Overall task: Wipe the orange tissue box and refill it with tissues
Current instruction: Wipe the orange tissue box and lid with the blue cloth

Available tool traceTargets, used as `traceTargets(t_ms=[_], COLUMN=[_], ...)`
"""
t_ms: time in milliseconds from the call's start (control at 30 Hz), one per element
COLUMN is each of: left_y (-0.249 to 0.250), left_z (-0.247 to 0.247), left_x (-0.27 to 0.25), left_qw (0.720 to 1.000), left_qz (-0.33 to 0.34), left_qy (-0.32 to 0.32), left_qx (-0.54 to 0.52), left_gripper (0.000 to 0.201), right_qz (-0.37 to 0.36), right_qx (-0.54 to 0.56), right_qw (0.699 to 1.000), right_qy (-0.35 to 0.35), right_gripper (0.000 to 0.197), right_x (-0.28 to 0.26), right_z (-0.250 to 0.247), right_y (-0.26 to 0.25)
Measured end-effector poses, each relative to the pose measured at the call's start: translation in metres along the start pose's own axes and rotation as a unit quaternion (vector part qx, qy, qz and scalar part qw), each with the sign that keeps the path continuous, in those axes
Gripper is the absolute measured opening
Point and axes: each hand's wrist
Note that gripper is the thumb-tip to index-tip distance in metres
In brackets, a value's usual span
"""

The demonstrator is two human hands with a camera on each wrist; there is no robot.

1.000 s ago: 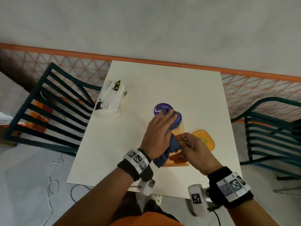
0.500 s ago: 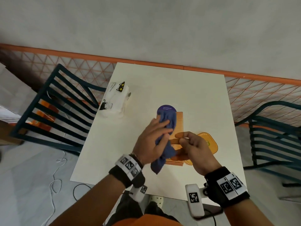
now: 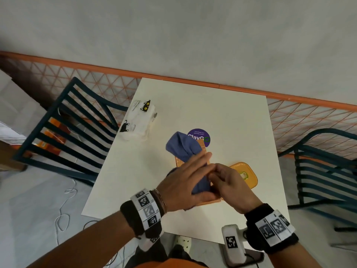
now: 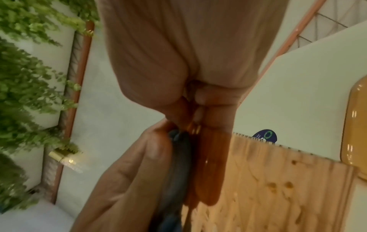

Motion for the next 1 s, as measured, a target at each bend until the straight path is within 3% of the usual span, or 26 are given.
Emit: traceTargets(t_ms=[100,167,267,333,400,467,567,600,667,733,800,900,1000], left_y=[-0.015,-0.029,-0.041,-0.052,-0.065,-0.078,-0.079,-0.075,-0.072,-0.072,-0.077,-0.089,-0.096], left_z=[-0.01,-0.021,-0.044,-0.054,-0.061,-0.059,-0.057,-0.055,-0.047,-0.04,-0.037,-0.04,-0.047], left_x=[0.012,0.027,0.047,0.05,0.046,0.036,0.018,0.012,-0.001,-0.012,-0.018,-0.02,-0.016], left_qw=[0.999,0.988,0.923,0.869,0.807,0.702,0.552,0.532,0.537,0.548,0.534,0.502,0.545], left_qz=[-0.032,-0.134,-0.301,-0.367,-0.411,-0.422,-0.402,-0.385,-0.347,-0.333,-0.343,-0.383,-0.387], left_qy=[-0.006,-0.004,-0.029,-0.087,-0.162,-0.223,-0.201,-0.182,-0.16,-0.173,-0.196,-0.19,-0.178], left_qx=[-0.011,-0.082,-0.237,-0.319,-0.391,-0.529,-0.702,-0.732,-0.752,-0.748,-0.748,-0.751,-0.723], left_gripper=[0.073,0.059,0.033,0.029,0.04,0.057,0.061,0.063,0.069,0.091,0.109,0.094,0.099], right_qz=[0.008,0.021,0.022,0.022,0.021,0.018,0.015,0.014,0.02,0.032,0.044,0.056,0.05], right_qx=[-0.002,0.014,0.025,0.032,0.054,0.09,0.149,0.167,0.204,0.255,0.3,0.287,0.155], right_qw=[0.998,0.997,0.995,0.994,0.994,0.993,0.988,0.985,0.978,0.966,0.953,0.956,0.986], right_qy=[-0.057,-0.079,-0.096,-0.102,-0.093,-0.071,-0.046,-0.039,-0.026,-0.011,0.001,0.005,-0.018], right_gripper=[0.022,0.019,0.019,0.019,0.019,0.019,0.013,0.016,0.02,0.018,0.017,0.029,0.069], right_x=[-0.005,-0.009,-0.015,-0.019,-0.022,-0.023,-0.019,-0.018,-0.014,-0.01,-0.006,0.001,0.011], right_z=[-0.005,-0.008,-0.014,-0.02,-0.025,-0.028,-0.023,-0.02,-0.01,0.003,0.015,0.024,0.028], right_y=[-0.004,-0.01,-0.02,-0.026,-0.026,-0.027,-0.023,-0.021,-0.016,-0.013,-0.014,-0.022,-0.035])
Point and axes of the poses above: each hand's wrist, its own x-axis towards the middle knuckle, its own z-axis out of the palm, y = z × x, and after that the axes turned 12 degrees about -z, right-handed
